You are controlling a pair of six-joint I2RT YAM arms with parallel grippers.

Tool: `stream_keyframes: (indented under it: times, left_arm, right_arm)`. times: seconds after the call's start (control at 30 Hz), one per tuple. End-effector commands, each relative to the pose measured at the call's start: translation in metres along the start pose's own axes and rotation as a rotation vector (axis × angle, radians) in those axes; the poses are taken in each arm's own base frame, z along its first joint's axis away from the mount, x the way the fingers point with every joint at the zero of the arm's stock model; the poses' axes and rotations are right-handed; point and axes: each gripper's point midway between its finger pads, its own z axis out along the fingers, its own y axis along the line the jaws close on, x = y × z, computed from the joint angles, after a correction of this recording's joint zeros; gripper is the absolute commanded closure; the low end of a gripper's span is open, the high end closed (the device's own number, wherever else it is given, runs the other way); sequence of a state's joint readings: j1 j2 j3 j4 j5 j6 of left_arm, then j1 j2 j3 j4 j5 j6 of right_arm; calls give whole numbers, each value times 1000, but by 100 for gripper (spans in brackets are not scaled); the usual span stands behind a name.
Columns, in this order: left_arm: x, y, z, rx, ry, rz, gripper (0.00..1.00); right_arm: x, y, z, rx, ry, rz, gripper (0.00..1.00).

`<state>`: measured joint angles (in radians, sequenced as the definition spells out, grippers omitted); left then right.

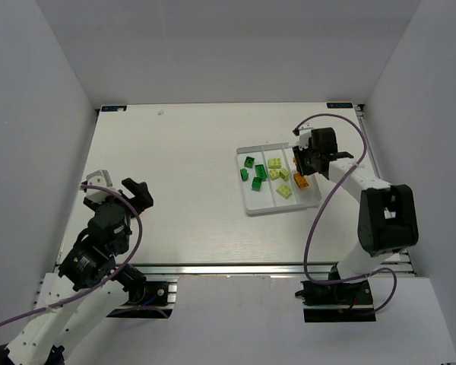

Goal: Sort the legos into containers by color

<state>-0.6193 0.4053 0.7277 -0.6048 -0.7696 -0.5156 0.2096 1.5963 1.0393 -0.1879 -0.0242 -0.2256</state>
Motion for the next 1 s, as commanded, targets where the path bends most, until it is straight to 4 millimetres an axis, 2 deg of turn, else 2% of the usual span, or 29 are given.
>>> stream_keyframes:
  times: [0.0, 0.03, 0.07, 0.1, 0.13, 0.2, 0.3, 0.43, 0.47, 0.53, 0.57, 0.6, 0.63, 0.67, 0.7, 0.73, 0.77, 0.8, 0.83, 0.9, 0.93, 0.97]
  left_arm:
    - [6, -6, 4, 12, 25, 34, 9]
    - [7, -7, 6, 8, 29, 42, 9]
    - [10, -8, 8, 2, 40, 55, 8]
    - [12, -9, 10, -1, 46, 61, 8]
    - [13, -10, 11, -3, 53, 69, 8]
    - [22, -10, 18, -28, 88, 104, 8]
    - [34, -10, 28, -71, 139, 158, 7]
    - [44, -11, 37, -108, 179, 195, 5]
    - [44, -9, 40, -122, 184, 195, 5]
    - [53, -6, 49, -146, 220, 208, 3]
    - [59, -4, 53, -157, 241, 220, 3]
    - [63, -5, 59, -155, 262, 225, 2]
    - [79, 0, 69, -173, 332, 242, 2]
    - [87, 2, 74, -182, 368, 248, 2]
    - [93, 5, 80, -193, 402, 255, 2]
    - [95, 19, 87, -240, 429, 246, 2]
    - [109, 23, 93, -244, 488, 249, 2]
    - [110, 27, 98, -252, 498, 243, 2]
    - [110, 32, 102, -260, 504, 234, 2]
    - [109, 45, 110, -283, 525, 209, 2]
    - [109, 49, 112, -292, 535, 210, 2]
    - [113, 58, 116, -316, 563, 201, 2]
  right_arm:
    - [-22, -8, 12, -33, -36, -27, 85]
    - [-28, -9, 14, -41, -43, -26, 77]
    - [-25, -11, 18, -55, -35, -15, 69]
    - [-25, -10, 19, -65, -30, -14, 57]
    - [-27, -11, 19, -68, -34, -11, 51]
    - [-30, -15, 17, -74, -42, 1, 41]
    - [-39, -17, 3, -87, -79, 21, 36]
    - [-56, -4, -37, -165, -159, 41, 35]
    - [-63, 12, -61, -232, -220, 24, 35]
    - [-69, 47, -92, -387, -298, -5, 36]
    - [-82, 58, -123, -424, -393, -40, 39]
    - [-73, 71, -132, -480, -418, -39, 42]
    - [-75, 87, -148, -560, -463, -31, 47]
    - [-85, 94, -174, -580, -552, -69, 56]
    - [-78, 102, -179, -618, -552, -57, 60]
    - [-76, 111, -191, -669, -558, -45, 63]
    - [-71, 118, -200, -697, -553, -42, 64]
    - [-68, 121, -204, -716, -546, -42, 63]
    - [-62, 124, -205, -730, -533, -35, 61]
    - [-56, 125, -210, -710, -552, -56, 50]
    - [-47, 122, -201, -684, -541, -45, 45]
    - [-47, 122, -206, -667, -572, -66, 34]
